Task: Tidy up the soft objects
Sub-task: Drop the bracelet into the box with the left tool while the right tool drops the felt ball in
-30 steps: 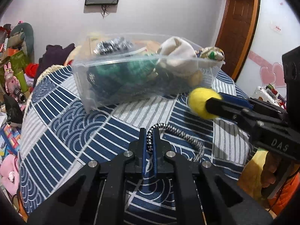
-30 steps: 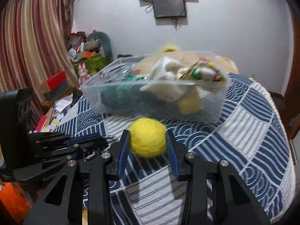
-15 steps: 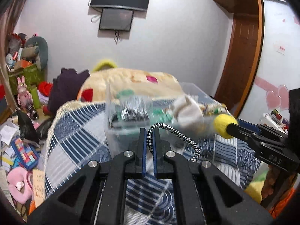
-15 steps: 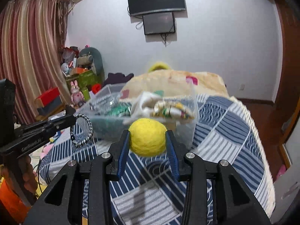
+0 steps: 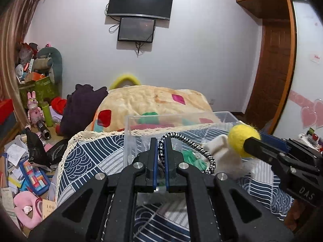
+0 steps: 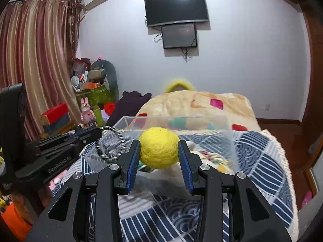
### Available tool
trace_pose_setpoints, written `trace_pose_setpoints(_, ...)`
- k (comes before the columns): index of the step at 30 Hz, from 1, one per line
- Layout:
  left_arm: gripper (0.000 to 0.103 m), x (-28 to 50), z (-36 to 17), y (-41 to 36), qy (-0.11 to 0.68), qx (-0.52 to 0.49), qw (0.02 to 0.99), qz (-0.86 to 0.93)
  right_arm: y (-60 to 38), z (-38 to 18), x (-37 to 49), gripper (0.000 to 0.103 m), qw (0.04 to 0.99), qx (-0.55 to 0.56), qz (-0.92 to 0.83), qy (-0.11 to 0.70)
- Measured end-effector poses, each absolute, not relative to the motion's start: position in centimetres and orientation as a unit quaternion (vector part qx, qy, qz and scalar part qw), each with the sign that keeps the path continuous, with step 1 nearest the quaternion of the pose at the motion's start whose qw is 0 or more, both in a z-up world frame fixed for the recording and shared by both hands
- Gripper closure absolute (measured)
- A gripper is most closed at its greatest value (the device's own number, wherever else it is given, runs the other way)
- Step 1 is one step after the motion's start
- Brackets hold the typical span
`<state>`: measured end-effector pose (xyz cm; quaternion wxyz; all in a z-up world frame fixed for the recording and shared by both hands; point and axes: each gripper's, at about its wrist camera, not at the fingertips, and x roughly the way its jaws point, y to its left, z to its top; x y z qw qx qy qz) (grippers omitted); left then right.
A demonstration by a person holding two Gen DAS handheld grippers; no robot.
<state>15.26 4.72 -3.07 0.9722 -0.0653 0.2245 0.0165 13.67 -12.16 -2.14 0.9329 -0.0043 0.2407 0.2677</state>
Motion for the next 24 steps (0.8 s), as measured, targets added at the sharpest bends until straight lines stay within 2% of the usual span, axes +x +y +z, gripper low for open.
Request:
trace_pose_setpoints(15, 0.098, 17.6, -5.8, 4.4, 0.277, -0.058, 0.959, 0.006, -10.5, -5.4, 15.8, 0.067, 0.916, -0.014, 0.265, 0.3)
trace_pose_setpoints(20, 0.082, 16.9, -5.9, 4.3, 0.281, -0.049, 0.958, 0.005, -10.8, -5.2, 15.4, 0.063, 0.915, -0.015, 0.265, 0.303)
trace_pose_setpoints(24, 0.08, 16.2, -5.6, 4.6, 0.281, -0.058, 0.958, -0.002, -11.4, -4.8, 15.1, 0.055, 0.918, -0.012, 0.26, 0.298)
